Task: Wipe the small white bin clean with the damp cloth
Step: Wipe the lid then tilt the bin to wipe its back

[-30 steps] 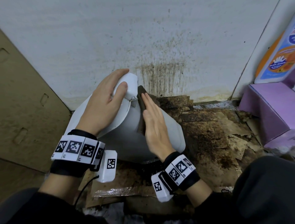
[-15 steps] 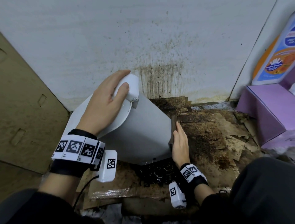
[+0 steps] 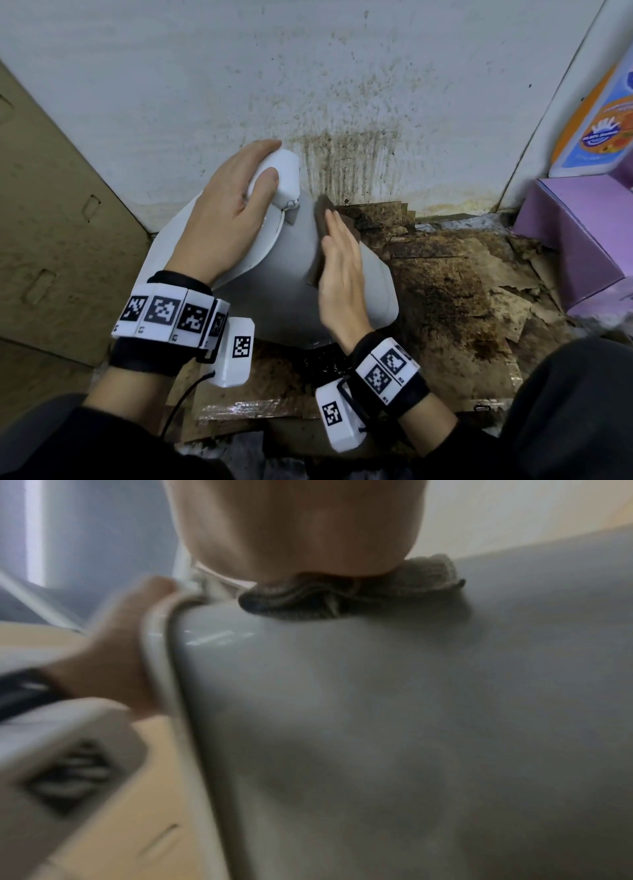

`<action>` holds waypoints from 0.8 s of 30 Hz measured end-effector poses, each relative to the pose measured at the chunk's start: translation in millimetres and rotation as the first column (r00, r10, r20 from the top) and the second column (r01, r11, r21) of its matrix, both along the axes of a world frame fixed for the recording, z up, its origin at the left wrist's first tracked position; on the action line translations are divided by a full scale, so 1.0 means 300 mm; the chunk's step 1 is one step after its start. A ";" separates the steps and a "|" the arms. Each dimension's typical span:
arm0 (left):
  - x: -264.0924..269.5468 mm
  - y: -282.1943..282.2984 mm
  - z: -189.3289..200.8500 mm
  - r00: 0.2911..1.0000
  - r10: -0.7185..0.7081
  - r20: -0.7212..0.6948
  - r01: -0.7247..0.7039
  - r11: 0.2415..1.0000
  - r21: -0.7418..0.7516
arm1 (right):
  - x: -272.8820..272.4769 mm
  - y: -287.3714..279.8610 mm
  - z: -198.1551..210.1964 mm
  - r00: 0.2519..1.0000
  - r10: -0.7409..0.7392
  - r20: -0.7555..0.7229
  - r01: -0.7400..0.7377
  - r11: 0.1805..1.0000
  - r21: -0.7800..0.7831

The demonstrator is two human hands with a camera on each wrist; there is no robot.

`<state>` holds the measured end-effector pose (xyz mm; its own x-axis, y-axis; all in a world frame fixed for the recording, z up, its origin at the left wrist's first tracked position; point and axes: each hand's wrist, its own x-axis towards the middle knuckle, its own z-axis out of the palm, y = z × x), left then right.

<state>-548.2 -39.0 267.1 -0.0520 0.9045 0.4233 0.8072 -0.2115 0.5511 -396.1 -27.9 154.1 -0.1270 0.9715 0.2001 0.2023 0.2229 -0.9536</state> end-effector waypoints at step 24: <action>0.005 -0.013 0.003 0.997 -0.002 0.078 0.003 1.000 -0.008 | 0.302 0.071 -0.373 0.982 -0.061 0.177 0.106 0.961 -0.254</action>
